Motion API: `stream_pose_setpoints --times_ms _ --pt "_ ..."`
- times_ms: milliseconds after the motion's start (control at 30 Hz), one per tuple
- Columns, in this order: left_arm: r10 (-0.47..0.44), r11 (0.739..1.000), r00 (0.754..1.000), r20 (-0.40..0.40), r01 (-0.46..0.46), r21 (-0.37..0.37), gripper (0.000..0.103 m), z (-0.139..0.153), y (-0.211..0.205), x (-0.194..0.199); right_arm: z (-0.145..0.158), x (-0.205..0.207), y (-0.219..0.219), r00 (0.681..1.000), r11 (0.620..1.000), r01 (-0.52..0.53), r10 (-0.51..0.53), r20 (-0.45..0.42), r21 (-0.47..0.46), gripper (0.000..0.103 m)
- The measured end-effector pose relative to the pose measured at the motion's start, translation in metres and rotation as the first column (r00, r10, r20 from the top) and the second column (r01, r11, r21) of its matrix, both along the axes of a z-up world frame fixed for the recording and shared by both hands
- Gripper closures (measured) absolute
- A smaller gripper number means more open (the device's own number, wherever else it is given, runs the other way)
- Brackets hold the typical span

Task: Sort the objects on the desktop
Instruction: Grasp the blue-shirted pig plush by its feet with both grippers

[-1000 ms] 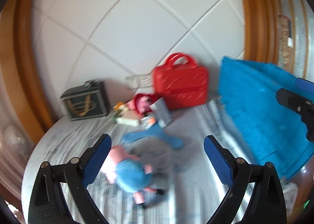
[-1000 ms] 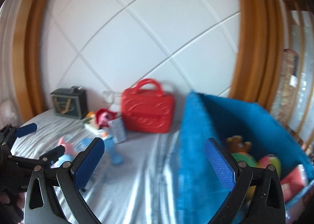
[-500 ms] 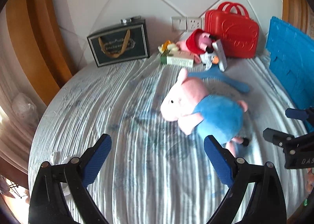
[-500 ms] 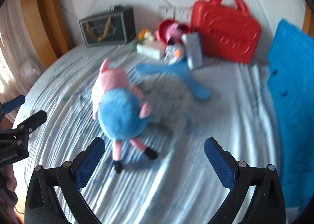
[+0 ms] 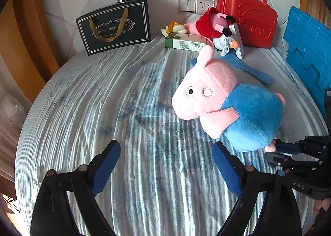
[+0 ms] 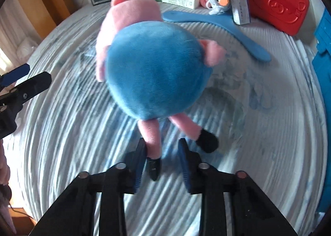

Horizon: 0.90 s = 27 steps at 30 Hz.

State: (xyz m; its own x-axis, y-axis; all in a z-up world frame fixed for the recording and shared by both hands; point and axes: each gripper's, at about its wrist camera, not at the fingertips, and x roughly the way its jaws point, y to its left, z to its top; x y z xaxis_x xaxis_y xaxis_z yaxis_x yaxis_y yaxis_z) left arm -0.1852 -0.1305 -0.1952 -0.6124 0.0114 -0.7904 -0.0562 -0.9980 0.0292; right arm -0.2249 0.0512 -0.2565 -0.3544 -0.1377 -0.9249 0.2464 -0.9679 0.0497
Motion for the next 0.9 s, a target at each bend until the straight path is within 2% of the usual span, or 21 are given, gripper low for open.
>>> stream_pose_setpoints --times_ms 167,233,267,400,467,533,600,633,700,767,800,900 --pt "-0.077 0.996 0.997 -0.007 0.077 0.041 0.012 -0.001 0.029 -0.014 0.01 -0.017 0.038 0.998 0.998 0.06 -0.059 -0.025 0.007 0.08" --pt "-0.117 0.991 0.993 -0.001 0.117 0.06 0.016 -0.002 0.044 -0.021 0.012 -0.023 0.045 0.997 0.998 0.065 -0.064 -0.031 0.007 0.081" --pt "-0.134 0.989 0.991 0.005 0.134 0.066 0.024 -0.003 0.05 -0.025 0.014 -0.024 0.048 0.998 0.998 0.06 -0.06 -0.032 0.0 0.081" --pt "-0.171 0.984 0.983 0.071 0.167 0.062 0.044 -0.02 0.066 -0.04 0.014 -0.031 0.048 0.998 0.999 0.053 -0.054 -0.029 -0.011 0.081" --pt "-0.17 0.984 0.98 0.1 0.163 0.076 0.049 -0.028 0.066 -0.044 0.012 -0.034 0.048 0.998 0.998 0.055 -0.056 -0.025 -0.015 0.081" --pt "-0.184 0.98 0.977 0.112 0.173 0.095 0.065 -0.031 0.067 -0.045 0.012 -0.036 0.048 0.998 0.998 0.057 -0.058 -0.021 -0.026 0.081" --pt "-0.198 0.976 0.972 0.128 0.184 0.112 0.092 -0.033 0.07 -0.045 0.011 -0.037 0.046 0.998 0.998 0.046 -0.047 -0.028 -0.048 0.08" --pt "-0.196 0.978 0.972 0.132 0.183 0.098 0.095 -0.034 0.073 -0.044 0.009 -0.039 0.045 0.999 0.997 0.043 -0.045 -0.03 -0.062 0.08" --pt "-0.178 0.983 0.977 0.117 0.171 0.073 0.097 -0.032 0.076 -0.041 0.01 -0.038 0.046 0.998 0.995 0.051 -0.055 -0.042 -0.082 0.081" --pt "-0.164 0.985 0.984 0.075 0.159 0.071 0.098 -0.02 0.078 -0.036 0.016 -0.035 0.048 0.996 0.992 0.064 -0.07 -0.059 -0.105 0.089" --pt "-0.161 0.985 0.986 0.045 0.158 0.063 0.098 -0.01 0.079 -0.033 0.021 -0.034 0.049 0.995 0.992 0.065 -0.073 -0.074 -0.113 0.093" --pt "-0.155 0.987 0.986 -0.063 0.157 0.038 0.098 0.026 0.082 -0.027 0.046 -0.028 0.051 0.984 0.989 0.07 -0.09 -0.153 -0.133 0.094"
